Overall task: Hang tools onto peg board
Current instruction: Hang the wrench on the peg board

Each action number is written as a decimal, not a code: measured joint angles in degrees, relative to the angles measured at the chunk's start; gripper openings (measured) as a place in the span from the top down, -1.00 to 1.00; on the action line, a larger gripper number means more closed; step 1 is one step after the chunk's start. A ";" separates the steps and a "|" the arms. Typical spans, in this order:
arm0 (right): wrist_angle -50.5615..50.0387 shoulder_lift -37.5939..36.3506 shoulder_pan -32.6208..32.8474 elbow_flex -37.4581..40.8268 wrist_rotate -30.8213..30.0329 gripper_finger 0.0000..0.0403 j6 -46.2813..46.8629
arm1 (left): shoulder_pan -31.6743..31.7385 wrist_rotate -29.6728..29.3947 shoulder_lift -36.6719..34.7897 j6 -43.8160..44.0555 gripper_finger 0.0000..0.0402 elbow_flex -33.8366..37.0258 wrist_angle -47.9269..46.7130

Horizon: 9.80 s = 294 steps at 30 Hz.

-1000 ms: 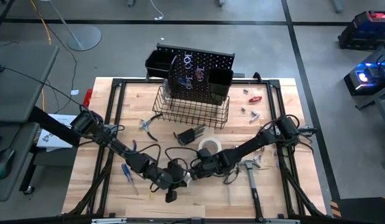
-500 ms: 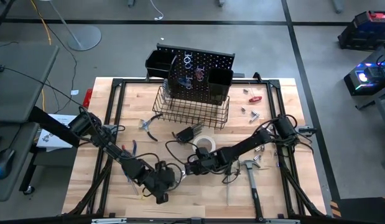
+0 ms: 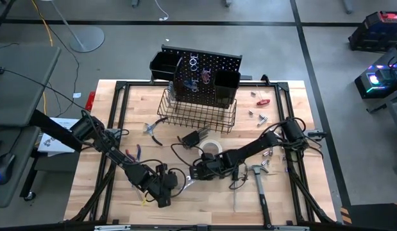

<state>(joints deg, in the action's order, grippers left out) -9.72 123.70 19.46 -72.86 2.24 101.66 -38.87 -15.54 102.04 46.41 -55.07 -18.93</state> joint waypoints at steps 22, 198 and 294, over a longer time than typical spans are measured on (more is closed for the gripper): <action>3.44 0.19 0.15 -0.59 -2.86 0.14 -4.26 | -0.24 0.18 0.07 -2.43 0.56 -2.18 0.24; -4.92 -1.37 10.20 -23.82 -5.18 1.00 -62.98 | -19.16 4.96 -8.33 -36.06 1.00 13.90 7.18; -14.47 26.80 13.48 -60.02 -0.63 -0.07 -39.78 | -15.05 -13.54 8.22 13.25 1.00 2.54 21.87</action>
<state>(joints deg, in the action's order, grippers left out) -24.18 150.50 32.94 -132.88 1.61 61.88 -53.92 -29.08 110.26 59.66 -52.53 2.94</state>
